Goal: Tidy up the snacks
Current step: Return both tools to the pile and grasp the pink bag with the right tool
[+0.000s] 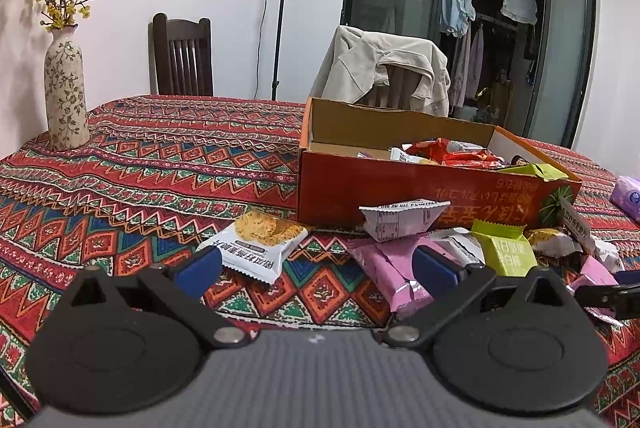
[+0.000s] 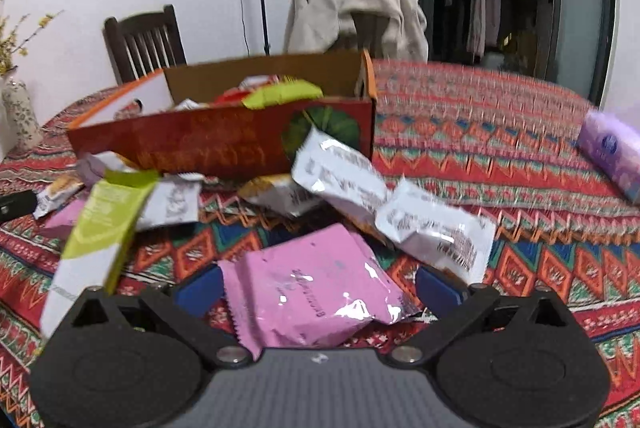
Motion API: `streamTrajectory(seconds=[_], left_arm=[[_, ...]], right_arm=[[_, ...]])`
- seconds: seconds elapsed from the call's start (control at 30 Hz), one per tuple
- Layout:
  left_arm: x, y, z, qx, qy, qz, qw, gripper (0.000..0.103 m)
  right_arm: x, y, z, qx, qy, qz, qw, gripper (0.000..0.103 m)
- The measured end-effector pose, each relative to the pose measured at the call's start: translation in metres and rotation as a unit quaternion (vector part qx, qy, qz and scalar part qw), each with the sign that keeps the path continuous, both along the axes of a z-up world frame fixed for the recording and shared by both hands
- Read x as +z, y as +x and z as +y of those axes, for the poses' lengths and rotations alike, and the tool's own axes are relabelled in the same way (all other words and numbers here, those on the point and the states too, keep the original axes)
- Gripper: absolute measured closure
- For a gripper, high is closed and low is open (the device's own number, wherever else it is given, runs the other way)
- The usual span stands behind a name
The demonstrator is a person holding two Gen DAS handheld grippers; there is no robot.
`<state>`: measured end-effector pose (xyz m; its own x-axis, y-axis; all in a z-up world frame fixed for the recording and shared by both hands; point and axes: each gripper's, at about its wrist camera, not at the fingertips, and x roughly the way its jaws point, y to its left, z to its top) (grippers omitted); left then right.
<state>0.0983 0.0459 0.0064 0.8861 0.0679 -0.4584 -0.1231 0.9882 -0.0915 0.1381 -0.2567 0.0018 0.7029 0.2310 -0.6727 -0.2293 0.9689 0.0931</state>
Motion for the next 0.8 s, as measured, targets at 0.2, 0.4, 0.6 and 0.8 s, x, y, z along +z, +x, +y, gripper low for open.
streamTrajectory(seconds=[0.2, 0.4, 0.6, 0.8], left_arm=[[-0.002, 0.002, 0.0, -0.005, -0.005, 0.007, 0.9999, 0.0], [-0.003, 0.003, 0.0, -0.003, -0.007, 0.012, 0.9999, 0.0], [0.001, 0.005, -0.01, -0.011, 0.006, 0.021, 0.9997, 0.0], [0.018, -0.003, -0.036, -0.015, 0.007, 0.006, 0.9998, 0.0]], right_arm=[[-0.004, -0.005, 0.007, 0.006, -0.024, -0.011, 1.0, 0.004], [-0.003, -0.01, 0.005, 0.001, -0.026, -0.027, 0.999, 0.017], [0.001, -0.015, 0.001, -0.009, -0.019, -0.047, 0.999, 0.035], [0.01, -0.029, -0.002, -0.007, -0.006, -0.095, 0.995, 0.036]])
